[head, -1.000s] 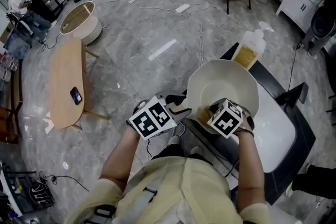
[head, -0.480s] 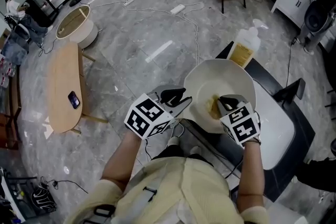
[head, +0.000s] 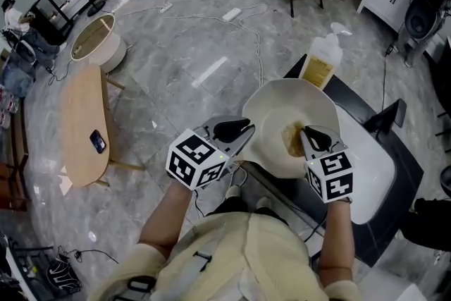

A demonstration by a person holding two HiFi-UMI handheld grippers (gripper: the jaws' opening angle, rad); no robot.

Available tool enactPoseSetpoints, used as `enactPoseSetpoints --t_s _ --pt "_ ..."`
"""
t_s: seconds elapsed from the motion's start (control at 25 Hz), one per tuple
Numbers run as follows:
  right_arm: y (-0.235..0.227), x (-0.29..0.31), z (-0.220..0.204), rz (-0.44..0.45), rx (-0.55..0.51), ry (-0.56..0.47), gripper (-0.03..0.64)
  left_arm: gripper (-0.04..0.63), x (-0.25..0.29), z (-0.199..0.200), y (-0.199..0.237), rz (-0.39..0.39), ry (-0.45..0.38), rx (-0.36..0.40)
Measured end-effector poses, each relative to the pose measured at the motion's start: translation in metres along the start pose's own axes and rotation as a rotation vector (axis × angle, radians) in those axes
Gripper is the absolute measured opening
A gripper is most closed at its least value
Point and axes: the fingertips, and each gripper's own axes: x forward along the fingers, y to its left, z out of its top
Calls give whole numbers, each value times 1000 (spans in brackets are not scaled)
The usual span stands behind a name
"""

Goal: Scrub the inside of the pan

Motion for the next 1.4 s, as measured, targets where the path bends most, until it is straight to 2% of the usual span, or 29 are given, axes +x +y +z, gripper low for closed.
enactPoseSetpoints --t_s 0.28,0.52,0.68,0.96,1.4 --pt "-10 -15 1 -28 136 -88 32 41 2 2 1 35 -20 -6" --pt "-11 -19 -4 -40 190 -106 32 38 2 1 -2 63 0 35" --pt "-11 -20 -7 -40 230 -118 32 38 2 0 -5 57 8 30" --pt "-14 -21 -11 -56 273 -133 32 38 3 -4 -5 65 33 53" --pt "-16 -20 -13 -58 281 -130 32 38 5 -4 -3 59 37 58"
